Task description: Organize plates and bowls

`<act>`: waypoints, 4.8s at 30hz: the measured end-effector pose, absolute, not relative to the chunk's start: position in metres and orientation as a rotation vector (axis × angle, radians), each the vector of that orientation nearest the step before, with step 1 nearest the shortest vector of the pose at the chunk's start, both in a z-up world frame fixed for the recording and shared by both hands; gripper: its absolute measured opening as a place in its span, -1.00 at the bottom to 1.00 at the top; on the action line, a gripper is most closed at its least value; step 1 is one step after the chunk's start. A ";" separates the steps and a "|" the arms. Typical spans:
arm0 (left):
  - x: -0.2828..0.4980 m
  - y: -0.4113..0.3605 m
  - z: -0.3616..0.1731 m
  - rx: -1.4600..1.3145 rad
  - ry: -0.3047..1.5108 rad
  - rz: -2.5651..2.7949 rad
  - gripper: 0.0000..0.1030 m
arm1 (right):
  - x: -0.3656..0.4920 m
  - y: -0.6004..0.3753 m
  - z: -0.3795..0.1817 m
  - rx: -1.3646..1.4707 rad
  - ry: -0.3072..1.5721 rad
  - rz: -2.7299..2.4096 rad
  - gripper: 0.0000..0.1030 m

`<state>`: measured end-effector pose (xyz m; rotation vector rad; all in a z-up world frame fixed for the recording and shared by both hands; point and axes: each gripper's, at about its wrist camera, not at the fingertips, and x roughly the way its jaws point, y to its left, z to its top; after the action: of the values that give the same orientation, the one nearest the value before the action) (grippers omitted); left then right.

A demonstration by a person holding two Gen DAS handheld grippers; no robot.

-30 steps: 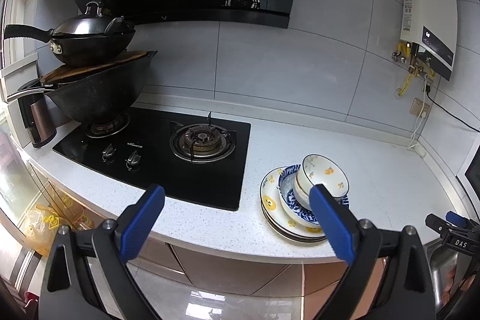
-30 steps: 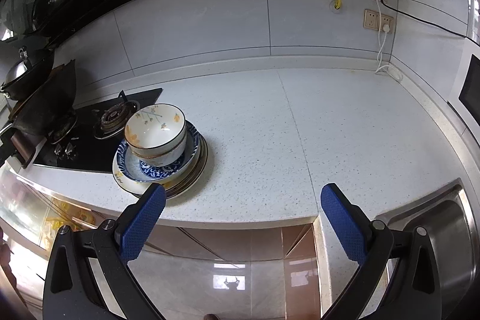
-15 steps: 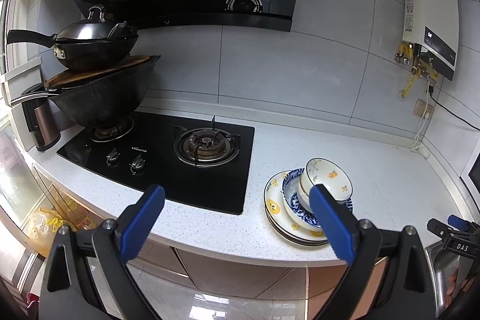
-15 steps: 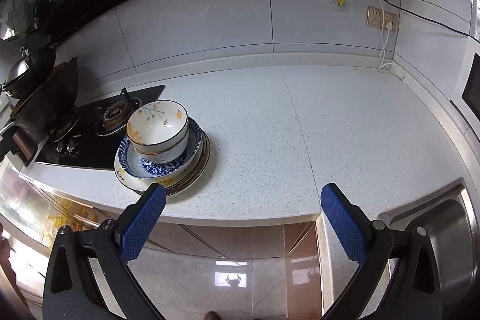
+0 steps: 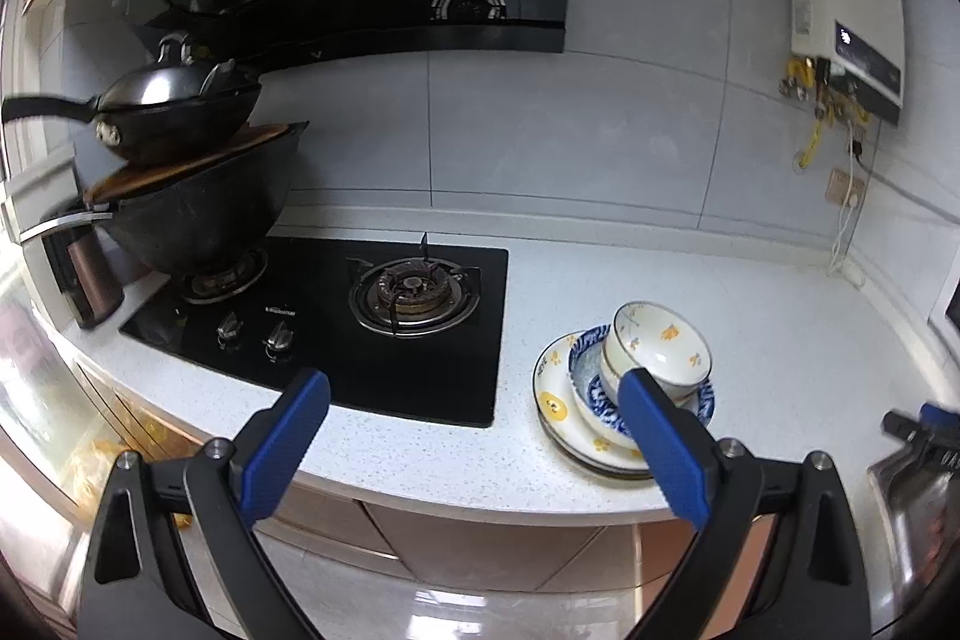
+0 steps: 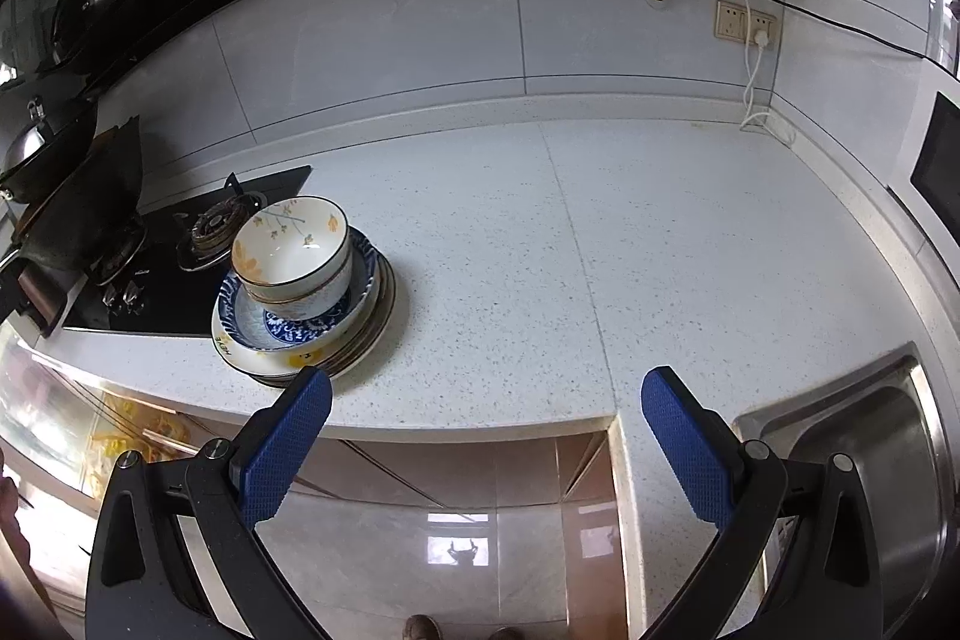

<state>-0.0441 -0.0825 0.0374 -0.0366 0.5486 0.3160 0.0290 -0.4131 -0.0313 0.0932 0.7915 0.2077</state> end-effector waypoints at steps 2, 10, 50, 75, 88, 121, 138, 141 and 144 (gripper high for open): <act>-0.044 -0.086 0.035 0.040 0.561 0.332 0.90 | 0.024 -0.422 -0.030 0.106 0.788 0.200 0.98; -0.038 -0.072 0.034 0.102 0.574 0.298 0.90 | -0.004 -0.452 -0.013 0.226 0.729 0.079 0.98; -0.086 -0.093 0.035 0.039 0.598 0.328 0.90 | -0.024 -0.426 -0.003 0.130 0.682 0.182 0.98; -0.093 -0.083 0.036 0.035 0.598 0.296 0.90 | -0.038 -0.408 0.016 0.099 0.627 0.191 0.98; -0.095 -0.101 0.032 0.004 0.597 0.265 0.90 | -0.039 -0.404 0.012 0.082 0.648 0.214 0.98; -0.087 -0.107 0.020 -0.047 0.656 0.257 0.90 | -0.033 -0.408 0.006 0.078 0.675 0.217 0.98; -0.091 -0.088 0.015 -0.072 0.673 0.307 0.90 | -0.031 -0.407 0.002 0.077 0.684 0.242 0.98; -0.094 -0.086 0.015 -0.068 0.665 0.314 0.90 | -0.032 -0.406 0.002 0.076 0.683 0.248 0.98; -0.098 -0.085 0.017 -0.075 0.652 0.315 0.90 | -0.031 -0.405 0.002 0.075 0.682 0.253 0.98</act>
<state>-0.0978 -0.0853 0.0167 -0.0755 0.6523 0.3152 -0.0314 -0.4049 0.0017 0.0755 0.6824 0.2535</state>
